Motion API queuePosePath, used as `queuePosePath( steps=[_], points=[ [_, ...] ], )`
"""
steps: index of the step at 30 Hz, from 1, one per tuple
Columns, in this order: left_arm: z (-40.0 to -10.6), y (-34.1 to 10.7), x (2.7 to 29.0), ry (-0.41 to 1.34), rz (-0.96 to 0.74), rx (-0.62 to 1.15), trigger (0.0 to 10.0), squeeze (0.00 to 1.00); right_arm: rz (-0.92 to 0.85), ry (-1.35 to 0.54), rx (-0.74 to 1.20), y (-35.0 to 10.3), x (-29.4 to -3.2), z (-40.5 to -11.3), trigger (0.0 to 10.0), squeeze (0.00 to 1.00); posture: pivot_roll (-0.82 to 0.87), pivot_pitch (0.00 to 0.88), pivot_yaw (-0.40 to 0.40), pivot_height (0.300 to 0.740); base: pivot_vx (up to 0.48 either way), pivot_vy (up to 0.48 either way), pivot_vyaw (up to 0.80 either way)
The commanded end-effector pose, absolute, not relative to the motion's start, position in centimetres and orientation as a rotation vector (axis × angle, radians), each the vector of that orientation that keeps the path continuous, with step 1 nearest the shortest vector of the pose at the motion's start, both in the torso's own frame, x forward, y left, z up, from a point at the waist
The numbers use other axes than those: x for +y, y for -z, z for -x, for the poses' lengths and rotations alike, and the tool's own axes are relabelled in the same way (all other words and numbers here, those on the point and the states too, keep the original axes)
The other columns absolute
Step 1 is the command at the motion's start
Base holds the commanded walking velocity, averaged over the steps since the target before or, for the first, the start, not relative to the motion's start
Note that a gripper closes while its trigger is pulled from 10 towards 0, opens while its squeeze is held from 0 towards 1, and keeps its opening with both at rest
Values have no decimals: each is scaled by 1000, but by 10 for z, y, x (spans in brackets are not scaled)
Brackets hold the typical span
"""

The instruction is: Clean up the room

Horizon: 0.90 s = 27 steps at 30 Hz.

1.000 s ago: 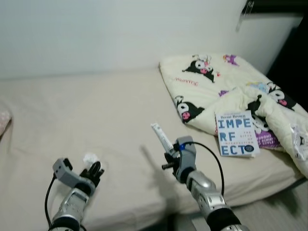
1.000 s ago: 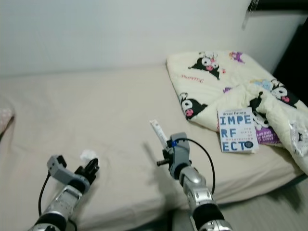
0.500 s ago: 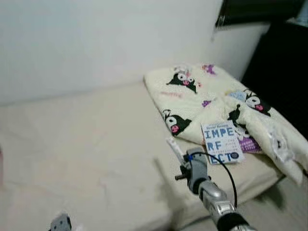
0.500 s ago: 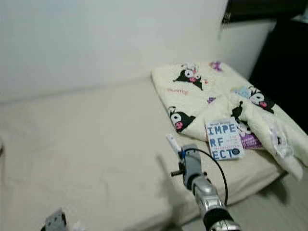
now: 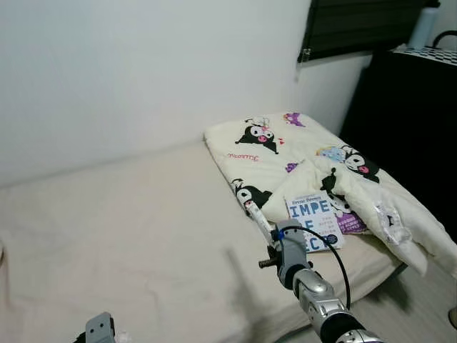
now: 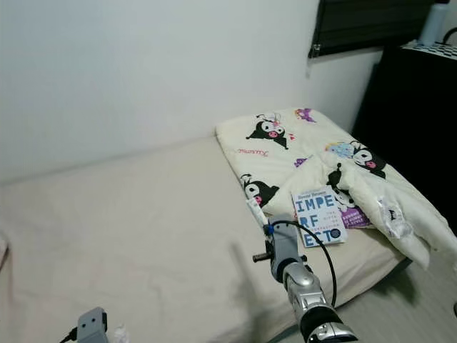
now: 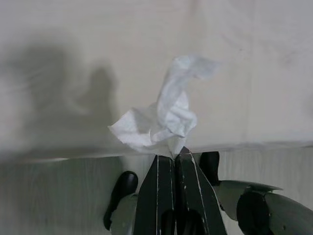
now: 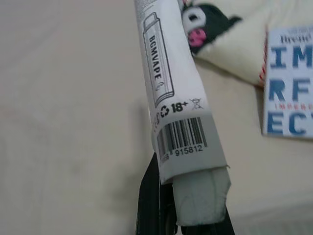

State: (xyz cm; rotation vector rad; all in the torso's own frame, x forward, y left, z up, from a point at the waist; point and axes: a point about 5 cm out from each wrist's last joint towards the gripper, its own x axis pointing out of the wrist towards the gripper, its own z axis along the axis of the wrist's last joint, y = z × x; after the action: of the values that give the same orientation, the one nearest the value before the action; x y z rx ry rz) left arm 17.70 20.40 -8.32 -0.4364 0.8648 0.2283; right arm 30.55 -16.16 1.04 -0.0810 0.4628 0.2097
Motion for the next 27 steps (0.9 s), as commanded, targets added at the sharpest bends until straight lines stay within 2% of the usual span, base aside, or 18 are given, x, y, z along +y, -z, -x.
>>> queuePosePath(
  steps=[1,18,24,27],
  points=[
    [-175,83,210,-238,403,876,10000,0,84,-221,494,-5,-160,-302,10000,0,-109,0,8,740,0,0,675],
    [-170,87,202,-178,332,931,10000,0,179,-380,551,5,-142,-293,10000,0,-120,10,5,740,0,0,675],
    [-166,90,198,-164,321,970,10000,0,198,-408,554,6,-139,-293,10000,0,-120,21,7,740,-465,0,675],
    [-166,90,198,-154,311,960,10000,0,194,-409,558,6,-139,-292,10000,0,-116,22,6,740,0,0,675]
  ],
)
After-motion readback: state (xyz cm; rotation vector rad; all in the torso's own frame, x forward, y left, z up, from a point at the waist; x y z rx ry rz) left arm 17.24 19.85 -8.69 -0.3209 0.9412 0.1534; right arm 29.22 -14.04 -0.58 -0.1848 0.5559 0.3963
